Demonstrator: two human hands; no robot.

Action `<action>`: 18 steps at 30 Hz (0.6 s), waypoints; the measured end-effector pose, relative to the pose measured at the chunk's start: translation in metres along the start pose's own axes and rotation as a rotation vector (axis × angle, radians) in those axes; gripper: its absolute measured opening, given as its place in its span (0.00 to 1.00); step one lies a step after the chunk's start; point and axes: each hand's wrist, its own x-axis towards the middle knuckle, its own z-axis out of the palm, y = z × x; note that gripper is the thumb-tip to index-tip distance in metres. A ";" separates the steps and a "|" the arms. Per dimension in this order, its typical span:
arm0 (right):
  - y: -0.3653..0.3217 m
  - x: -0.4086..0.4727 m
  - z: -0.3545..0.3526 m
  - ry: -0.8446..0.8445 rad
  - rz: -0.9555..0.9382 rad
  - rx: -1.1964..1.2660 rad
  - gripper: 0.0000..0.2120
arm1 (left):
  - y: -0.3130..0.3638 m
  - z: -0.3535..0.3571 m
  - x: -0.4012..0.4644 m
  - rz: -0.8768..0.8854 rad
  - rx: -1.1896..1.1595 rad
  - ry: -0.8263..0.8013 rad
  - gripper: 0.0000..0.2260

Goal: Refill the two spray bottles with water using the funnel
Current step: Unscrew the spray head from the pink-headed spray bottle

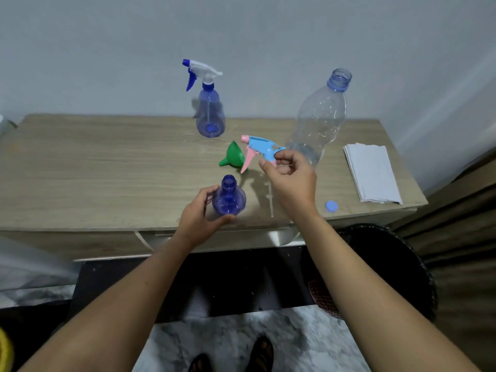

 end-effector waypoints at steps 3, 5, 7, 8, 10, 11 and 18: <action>0.035 -0.011 -0.003 0.011 0.064 -0.128 0.13 | 0.003 0.001 0.001 0.021 0.023 0.006 0.40; 0.056 -0.019 -0.004 0.027 0.079 -0.171 0.14 | 0.004 0.002 0.001 0.034 0.025 0.002 0.41; 0.072 -0.025 -0.004 0.040 0.067 -0.211 0.14 | 0.004 0.002 0.001 0.053 0.031 0.000 0.41; 0.078 -0.027 -0.004 0.045 0.065 -0.232 0.14 | 0.003 0.002 0.000 0.061 0.038 0.002 0.40; 0.088 -0.028 -0.004 0.053 0.075 -0.271 0.13 | 0.002 0.002 0.001 0.071 0.056 0.008 0.39; 0.091 -0.028 -0.004 0.052 0.083 -0.289 0.13 | 0.002 0.002 0.001 0.075 0.060 0.011 0.39; 0.111 -0.026 0.007 0.095 0.117 -0.365 0.15 | 0.000 0.003 0.001 0.112 0.051 0.009 0.38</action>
